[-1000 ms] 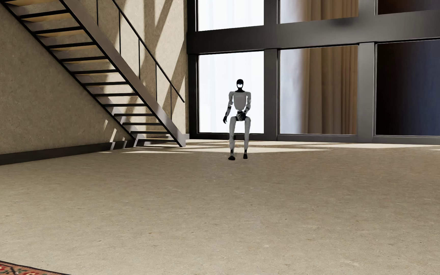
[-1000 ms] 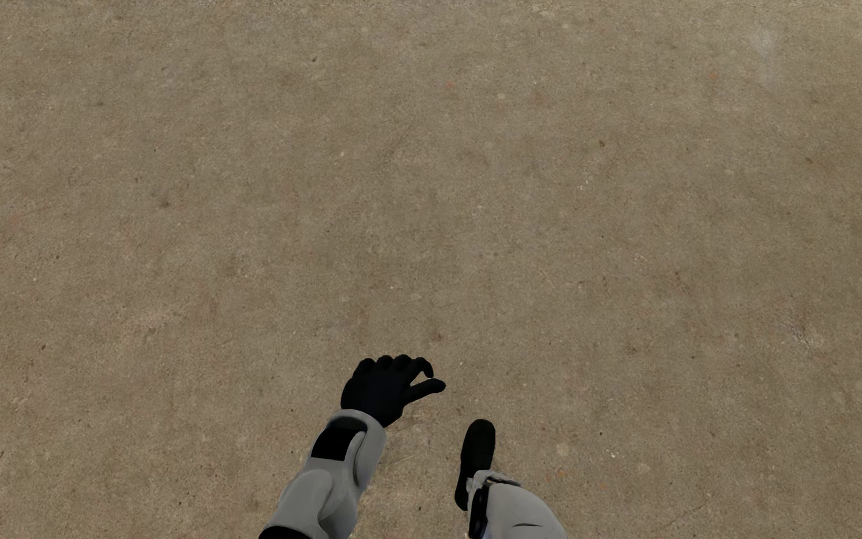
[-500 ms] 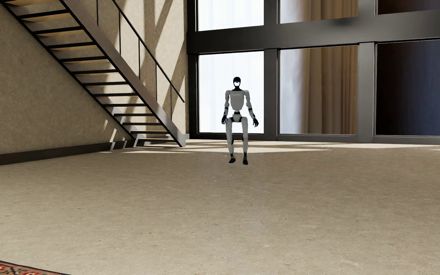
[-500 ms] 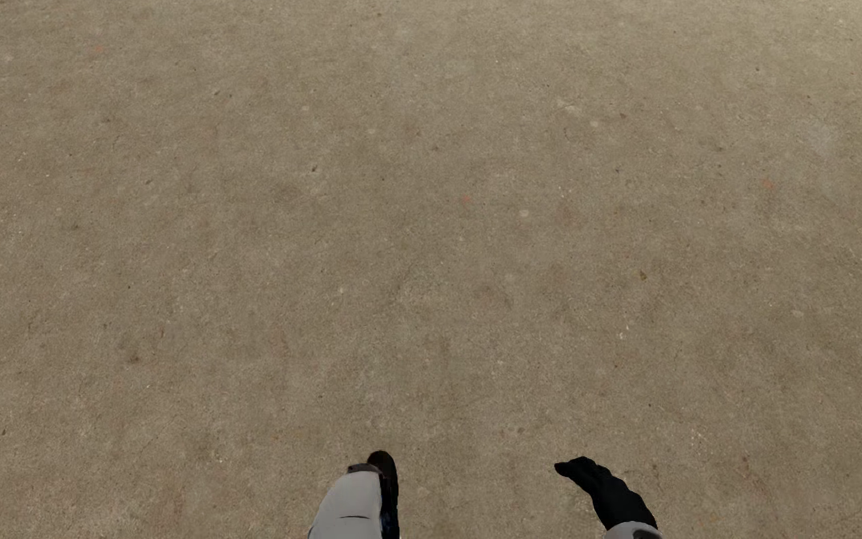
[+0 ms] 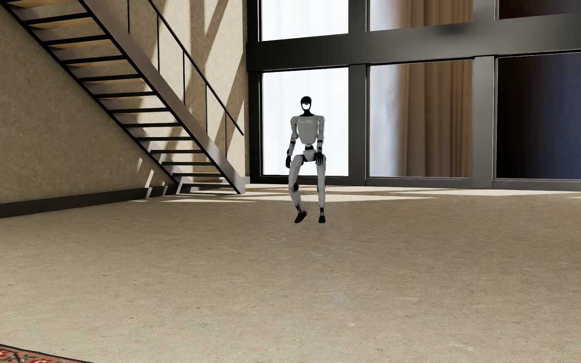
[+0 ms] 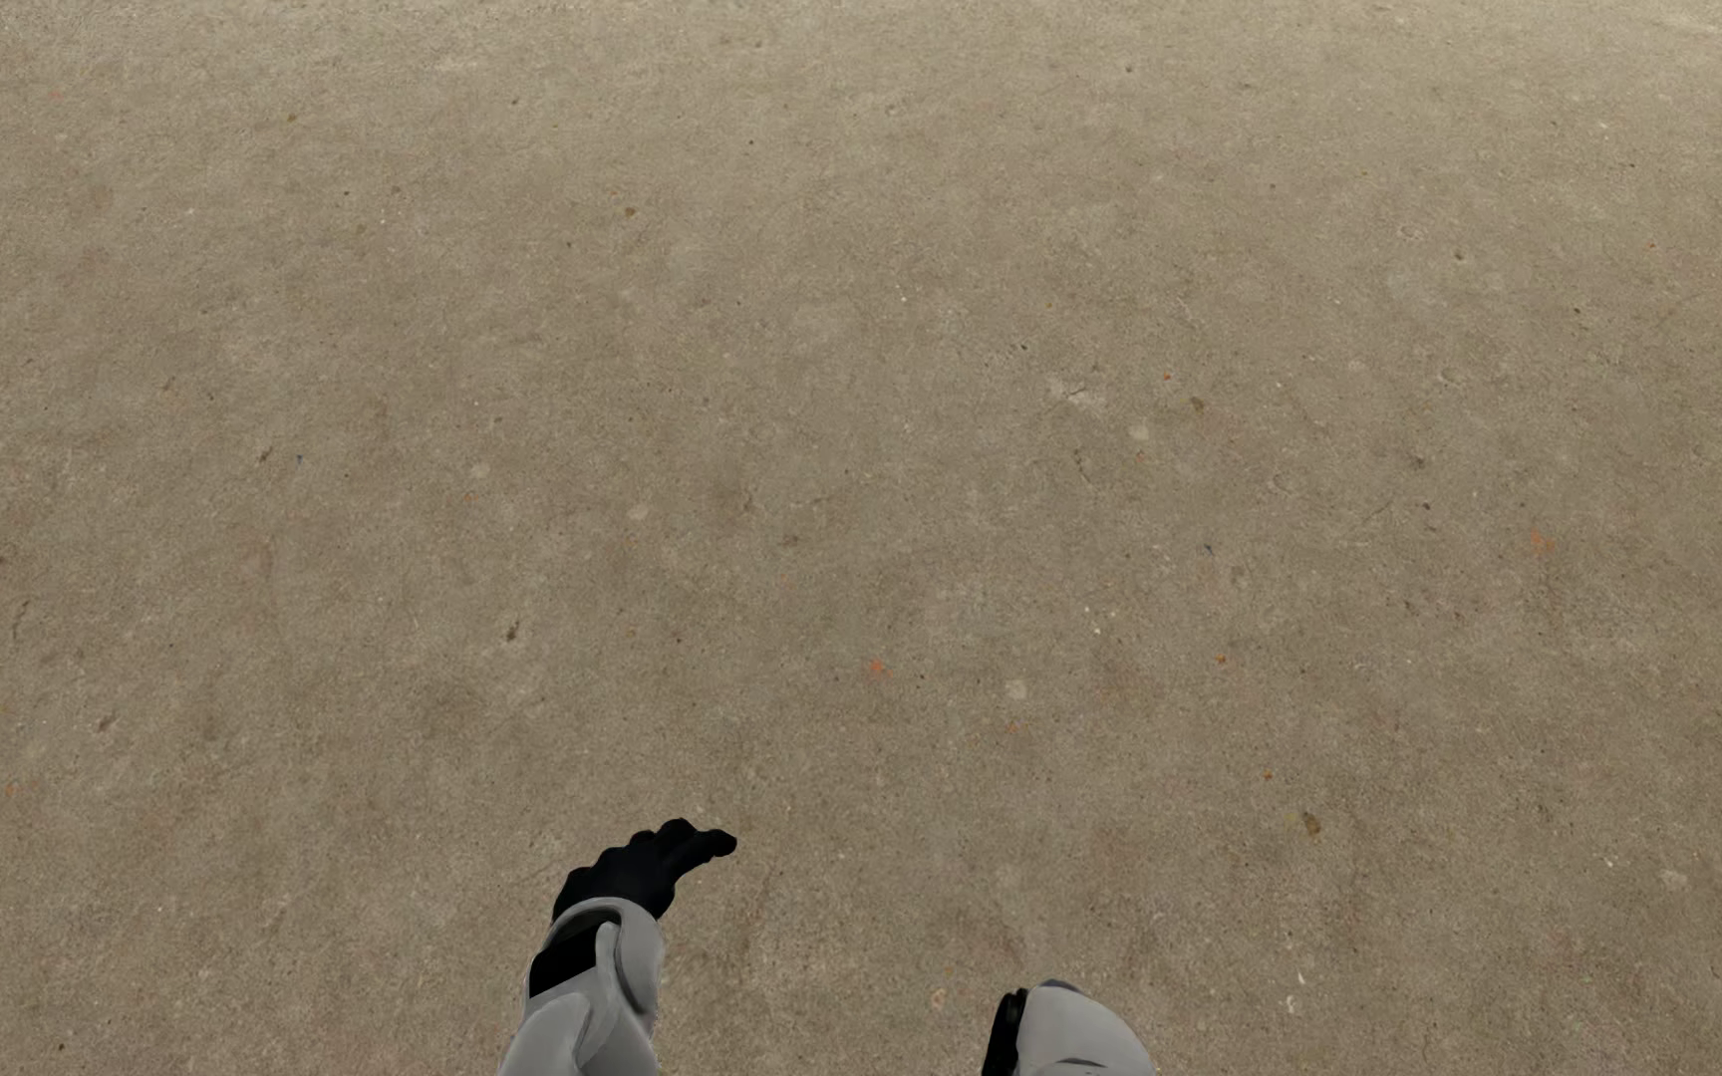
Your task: Head to the sofa
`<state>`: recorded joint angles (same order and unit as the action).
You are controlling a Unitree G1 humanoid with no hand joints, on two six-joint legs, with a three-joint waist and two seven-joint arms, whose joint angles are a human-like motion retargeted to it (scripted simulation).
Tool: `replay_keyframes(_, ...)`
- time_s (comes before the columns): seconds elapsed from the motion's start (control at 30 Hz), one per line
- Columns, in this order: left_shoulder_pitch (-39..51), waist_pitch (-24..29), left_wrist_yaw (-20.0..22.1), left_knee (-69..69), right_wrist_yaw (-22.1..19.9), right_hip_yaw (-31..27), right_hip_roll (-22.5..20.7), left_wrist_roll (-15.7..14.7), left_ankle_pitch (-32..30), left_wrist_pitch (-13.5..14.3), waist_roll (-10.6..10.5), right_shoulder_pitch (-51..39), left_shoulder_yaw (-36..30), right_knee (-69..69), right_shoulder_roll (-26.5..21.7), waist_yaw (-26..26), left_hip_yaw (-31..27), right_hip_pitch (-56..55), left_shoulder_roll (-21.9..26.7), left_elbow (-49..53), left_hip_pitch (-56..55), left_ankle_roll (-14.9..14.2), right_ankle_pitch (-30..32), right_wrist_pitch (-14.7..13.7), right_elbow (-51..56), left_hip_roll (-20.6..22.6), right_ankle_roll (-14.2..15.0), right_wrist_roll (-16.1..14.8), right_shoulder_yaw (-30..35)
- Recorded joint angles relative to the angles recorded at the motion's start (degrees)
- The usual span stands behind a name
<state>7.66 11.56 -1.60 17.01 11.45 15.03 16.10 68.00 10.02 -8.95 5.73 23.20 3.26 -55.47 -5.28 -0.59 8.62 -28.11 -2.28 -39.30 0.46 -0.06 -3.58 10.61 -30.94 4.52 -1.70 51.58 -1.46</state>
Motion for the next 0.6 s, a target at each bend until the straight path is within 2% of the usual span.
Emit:
replay_keyframes(0.03,4.3,-0.3,1.2,-0.7,-1.8,1.3,-1.1,-3.1,2.2,1.6,0.0,1.6,-2.2,12.3,1.0,-0.8,-0.3,-1.0,1.1,1.9,3.1,-0.6,1.1,-0.3,0.5,0.1,-0.3,-0.5,-2.5)
replay_keyframes(0.1,12.1,-0.8,3.2,-1.9,-7.1,1.2,-5.3,-5.7,6.2,2.9,0.0,4.2,-7.7,41.1,3.3,-1.9,-0.9,-0.1,4.7,4.3,9.1,-2.0,-0.3,0.6,-0.1,0.1,2.3,-1.0,-6.0)
replay_keyframes(0.13,15.3,-0.9,3.2,-1.1,-9.1,2.9,-6.1,-5.9,7.6,2.6,-0.1,5.1,-10.4,47.9,4.1,-1.9,-1.2,-0.3,6.5,4.8,11.8,-2.8,-2.0,1.5,-1.3,0.0,4.9,-0.5,-6.9)
replay_keyframes(0.17,17.0,-1.0,3.3,1.9,-9.1,5.0,-6.1,-5.7,8.3,1.9,-0.3,5.4,-12.3,46.2,4.3,-1.7,-1.0,-0.7,8.4,5.3,14.3,-3.5,-1.9,2.4,-3.2,-0.3,6.2,0.6,-6.4)
replay_keyframes(0.2,17.4,-1.0,3.5,4.8,-7.7,6.5,-6.1,-5.6,6.5,1.3,-0.7,5.1,-13.4,40.7,4.0,-1.7,-0.8,-0.8,10.3,6.0,16.7,-4.7,1.2,2.3,-5.6,-1.4,-0.7,2.6,-4.9)
replay_keyframes(0.23,16.5,-0.8,3.6,10.7,-5.3,7.3,-6.0,-5.9,1.8,0.7,-1.4,4.6,-14.1,35.2,3.7,-1.7,-1.2,-0.2,11.8,6.6,17.5,-5.1,6.7,1.9,-7.9,-2.7,-6.9,4.6,-3.6)
replay_keyframes(0.27,14.7,-0.5,4.4,21.9,-3.6,7.7,-6.1,-6.7,-4.6,0.0,-2.3,4.0,-14.2,27.4,3.8,-1.9,-1.2,-0.3,12.8,7.1,15.3,-5.4,6.5,1.6,-9.5,-5.1,-10.5,6.4,-3.2)
replay_keyframes(0.3,12.0,-0.3,5.2,35.6,-2.7,7.8,-6.6,-7.7,-11.4,-0.8,-3.4,3.3,-13.9,21.0,4.3,-2.0,-1.1,0.8,13.0,6.7,11.4,-7.0,1.0,1.3,-10.1,-8.3,-10.8,7.5,-3.6)
replay_keyframes(0.33,9.0,-0.1,5.6,47.6,-3.0,8.1,-8.1,-8.7,-17.6,-1.7,-4.5,2.5,-13.3,18.1,5.2,-2.1,-2.3,3.6,12.7,5.2,6.0,-4.9,-3.5,1.2,-9.8,-11.1,-10.5,7.9,-4.6)
replay_keyframes(0.4,2.5,0.1,4.5,60.2,-6.7,7.4,-12.5,-9.9,-12.5,-5.7,-6.2,0.2,-11.4,20.1,6.8,-1.6,-3.3,12.1,11.2,-0.6,-5.0,-1.7,-8.5,1.0,-7.3,-13.3,-9.3,7.0,-7.3)
replay_keyframes(0.43,-1.6,-0.1,3.1,61.2,-8.7,5.8,-15.2,-9.7,-12.4,-7.9,-6.7,-1.4,-10.4,23.0,7.6,-1.1,-2.6,16.6,10.6,-3.7,-10.0,-2.5,-9.6,0.6,-5.6,-14.4,-8.7,5.6,-8.1)
replay_keyframes(0.47,-6.3,-0.4,2.3,59.3,-9.8,3.4,-17.6,-9.3,-12.3,-9.8,-7.0,-2.4,-9.9,26.1,8.3,-0.5,-1.7,21.0,9.7,-6.6,-14.6,-1.4,-10.6,-0.1,-3.3,-15.2,-8.0,4.0,-8.0)
replay_keyframes(0.5,-11.3,-0.6,0.4,54.8,-10.1,0.7,-19.5,-8.6,-11.8,-10.1,-7.3,-4.2,-9.8,28.5,8.3,0.1,-1.3,25.1,9.8,-8.4,-18.5,-1.1,-11.9,-1.1,-1.6,-15.2,-7.3,2.2,-7.0)
replay_keyframes(0.53,-16.1,-1.0,-1.9,47.8,-9.8,-2.2,-20.9,-7.7,-11.0,-9.4,-7.4,-6.2,-10.2,30.2,7.5,0.8,-0.7,28.7,9.7,-9.8,-21.5,-0.3,-13.6,-2.0,-0.1,-15.6,-6.7,1.0,-5.4)
replay_keyframes(0.57,-20.4,-1.2,-4.7,37.9,-9.4,-5.2,-21.9,-5.9,-11.0,-7.4,-7.5,-8.1,-11.2,31.8,6.4,1.5,0.4,32.3,9.9,-11.7,-23.4,0.9,-15.5,-2.2,1.7,-16.2,-6.1,0.4,-3.2)
replay_keyframes(0.6,-23.4,-1.5,-9.9,24.9,-9.8,-7.9,-22.6,-2.7,-11.7,-4.5,-7.7,-9.9,-13.2,33.3,5.3,2.1,3.7,36.1,10.5,-14.5,-23.3,1.8,-17.4,-2.0,3.7,-17.4,-5.5,-0.2,-1.1)
